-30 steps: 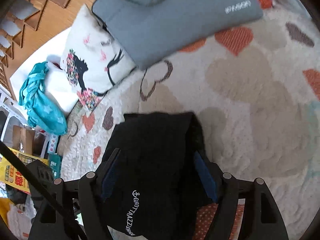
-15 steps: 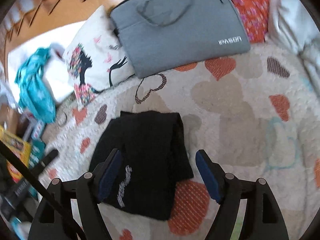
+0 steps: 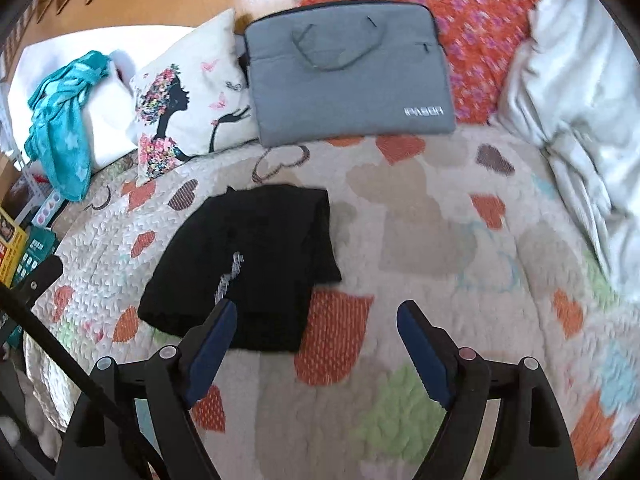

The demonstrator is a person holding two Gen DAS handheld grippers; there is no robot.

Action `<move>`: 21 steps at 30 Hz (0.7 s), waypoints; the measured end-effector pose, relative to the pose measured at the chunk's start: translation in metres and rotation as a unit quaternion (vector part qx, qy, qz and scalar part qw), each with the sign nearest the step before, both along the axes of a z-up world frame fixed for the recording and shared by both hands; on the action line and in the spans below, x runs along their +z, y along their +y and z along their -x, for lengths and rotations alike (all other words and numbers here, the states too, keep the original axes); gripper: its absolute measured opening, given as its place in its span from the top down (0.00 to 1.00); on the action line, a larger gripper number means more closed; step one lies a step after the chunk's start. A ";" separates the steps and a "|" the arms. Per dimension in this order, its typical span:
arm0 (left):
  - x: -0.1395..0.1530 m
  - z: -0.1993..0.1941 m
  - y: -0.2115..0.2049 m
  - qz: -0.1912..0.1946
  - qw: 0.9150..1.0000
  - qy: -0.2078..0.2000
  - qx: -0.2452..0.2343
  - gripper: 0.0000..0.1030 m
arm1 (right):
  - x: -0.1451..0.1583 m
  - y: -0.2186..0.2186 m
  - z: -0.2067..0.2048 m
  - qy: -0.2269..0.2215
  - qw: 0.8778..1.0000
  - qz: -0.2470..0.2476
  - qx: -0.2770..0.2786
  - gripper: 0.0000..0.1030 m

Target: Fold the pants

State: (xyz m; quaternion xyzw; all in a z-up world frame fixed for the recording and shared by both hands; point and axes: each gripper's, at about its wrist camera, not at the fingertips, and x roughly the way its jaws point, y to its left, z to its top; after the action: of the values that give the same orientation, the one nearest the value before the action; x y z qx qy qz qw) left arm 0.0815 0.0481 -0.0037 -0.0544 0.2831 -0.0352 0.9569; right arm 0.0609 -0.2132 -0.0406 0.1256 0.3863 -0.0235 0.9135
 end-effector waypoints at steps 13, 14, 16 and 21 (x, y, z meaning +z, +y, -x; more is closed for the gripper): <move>-0.017 -0.012 -0.011 -0.013 0.998 0.049 -0.022 0.15 | -0.017 0.030 -0.005 0.012 0.999 0.052 0.000 0.15; -0.020 -0.013 -0.011 -0.016 0.998 0.052 -0.022 0.15 | -0.019 0.031 -0.007 0.017 0.999 0.051 -0.001 0.15; -0.025 -0.014 -0.013 -0.023 0.998 0.060 -0.023 0.15 | -0.022 0.034 -0.009 0.023 0.999 0.047 0.002 0.15; -0.037 -0.019 -0.017 -0.019 0.995 0.087 -0.035 0.15 | -0.022 0.044 -0.009 0.027 0.997 0.064 0.019 0.15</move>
State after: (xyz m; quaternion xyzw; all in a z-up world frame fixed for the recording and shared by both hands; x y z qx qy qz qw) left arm 0.1009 0.0312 -0.0406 -0.0295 0.3680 -0.0584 0.9275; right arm 0.0702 -0.1694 -0.0627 0.0589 0.4108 -0.0340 0.9092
